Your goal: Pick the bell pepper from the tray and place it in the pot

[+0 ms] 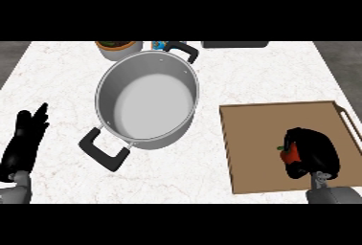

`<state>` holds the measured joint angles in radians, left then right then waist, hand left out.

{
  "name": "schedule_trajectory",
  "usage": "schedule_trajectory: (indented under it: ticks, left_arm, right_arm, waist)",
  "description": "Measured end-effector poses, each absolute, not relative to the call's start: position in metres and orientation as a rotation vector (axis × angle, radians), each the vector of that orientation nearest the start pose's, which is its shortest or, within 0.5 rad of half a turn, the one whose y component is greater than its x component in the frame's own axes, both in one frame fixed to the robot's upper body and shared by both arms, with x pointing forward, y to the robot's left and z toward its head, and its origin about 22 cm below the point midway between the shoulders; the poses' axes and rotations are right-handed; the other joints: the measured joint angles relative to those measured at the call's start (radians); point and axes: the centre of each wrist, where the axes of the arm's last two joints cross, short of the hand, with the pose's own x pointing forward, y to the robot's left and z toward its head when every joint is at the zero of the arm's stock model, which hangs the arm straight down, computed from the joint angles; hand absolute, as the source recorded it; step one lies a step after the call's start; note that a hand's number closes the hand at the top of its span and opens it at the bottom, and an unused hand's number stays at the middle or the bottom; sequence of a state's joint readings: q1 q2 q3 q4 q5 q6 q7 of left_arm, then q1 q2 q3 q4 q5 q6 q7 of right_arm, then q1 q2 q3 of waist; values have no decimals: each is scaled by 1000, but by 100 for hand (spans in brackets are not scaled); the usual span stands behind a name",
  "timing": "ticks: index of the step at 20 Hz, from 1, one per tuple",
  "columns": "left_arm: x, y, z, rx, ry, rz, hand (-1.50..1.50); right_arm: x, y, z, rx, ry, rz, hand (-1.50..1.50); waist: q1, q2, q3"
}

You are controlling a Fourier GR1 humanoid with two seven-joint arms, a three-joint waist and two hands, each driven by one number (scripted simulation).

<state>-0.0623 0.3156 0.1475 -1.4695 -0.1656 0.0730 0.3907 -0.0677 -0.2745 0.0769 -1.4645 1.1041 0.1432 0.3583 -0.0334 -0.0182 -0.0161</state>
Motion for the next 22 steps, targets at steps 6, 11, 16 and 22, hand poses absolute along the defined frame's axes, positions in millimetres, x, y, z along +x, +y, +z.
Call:
schedule_trajectory:
  ticks: [6, 11, 16, 22]
  left_arm:
    - [256, 340, 23, 546, -1138, -78, 0]
    - [256, 340, 31, 542, -1143, -88, 0]
    - [262, 342, 35, 535, -1146, -90, 0]
    - [261, 331, 30, 524, -1150, -104, 0]
  right_arm:
    - [203, -213, 32, -1180, -892, 888, 150]
    - [177, -181, 86, -1297, -1072, 726, 150]
    - [155, -150, 143, -1342, -1376, 577, 150]
    - [132, -117, 193, -1395, -1601, 503, 150]
  waist:
    - [-2, 5, 10]
    - [11, 7, 13]
    - [19, 8, 13]
    - [34, 11, 13]
